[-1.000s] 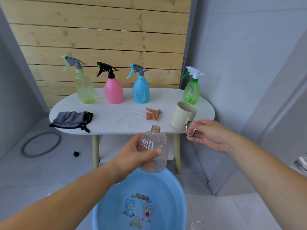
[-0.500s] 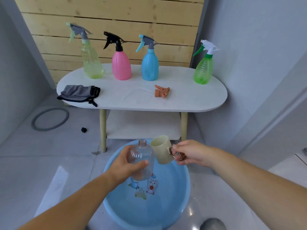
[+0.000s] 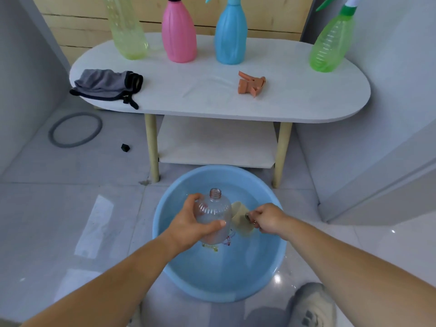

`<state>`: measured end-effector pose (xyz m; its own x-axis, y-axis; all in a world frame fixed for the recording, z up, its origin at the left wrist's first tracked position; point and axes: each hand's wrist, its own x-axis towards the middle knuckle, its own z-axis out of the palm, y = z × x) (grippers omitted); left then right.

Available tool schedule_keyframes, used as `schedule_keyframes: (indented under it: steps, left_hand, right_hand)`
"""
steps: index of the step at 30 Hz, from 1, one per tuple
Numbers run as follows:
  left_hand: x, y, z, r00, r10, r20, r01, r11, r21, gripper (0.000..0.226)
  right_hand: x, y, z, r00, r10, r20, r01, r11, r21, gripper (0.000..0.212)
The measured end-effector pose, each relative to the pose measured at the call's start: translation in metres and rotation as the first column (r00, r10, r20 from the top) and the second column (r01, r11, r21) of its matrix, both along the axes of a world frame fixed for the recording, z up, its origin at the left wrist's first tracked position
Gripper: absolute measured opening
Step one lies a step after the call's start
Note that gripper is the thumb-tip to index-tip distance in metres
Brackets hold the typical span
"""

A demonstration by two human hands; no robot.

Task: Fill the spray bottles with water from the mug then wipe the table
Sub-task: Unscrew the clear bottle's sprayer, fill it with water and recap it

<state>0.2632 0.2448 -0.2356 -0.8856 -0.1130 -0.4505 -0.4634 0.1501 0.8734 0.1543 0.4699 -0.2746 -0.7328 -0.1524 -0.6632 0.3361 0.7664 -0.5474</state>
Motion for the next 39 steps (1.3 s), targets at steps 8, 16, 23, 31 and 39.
schedule_keyframes:
  steps: [8,16,23,31,39]
  left_hand:
    - [0.003,-0.014,-0.018,0.999,0.027,0.029,-0.027,1.0,-0.001,0.093]
    - [0.002,-0.016,-0.021,0.999,0.05,0.019,-0.049,0.999,-0.017,0.087]
    - [0.002,-0.017,-0.021,0.999,0.045,0.027,-0.045,0.999,-0.018,0.08]
    - [0.002,-0.017,-0.021,0.999,0.032,0.031,-0.031,0.999,-0.043,0.071]
    - [0.002,-0.016,-0.022,0.999,0.021,0.038,-0.019,0.999,-0.05,0.072]
  right_hand:
    - [-0.008,-0.001,-0.02,0.994,0.109,-0.028,-0.105,0.986,0.129,0.032]
    - [-0.009,0.0,-0.029,0.995,0.097,-0.012,-0.094,0.985,0.144,0.036]
    - [-0.008,0.001,-0.033,0.997,0.078,-0.015,-0.076,0.991,0.107,0.038]
    - [-0.007,0.0,-0.031,0.998,0.058,-0.021,-0.056,0.996,0.072,0.033]
    - [-0.006,0.003,-0.03,1.0,0.027,-0.014,-0.028,1.0,-0.008,0.03]
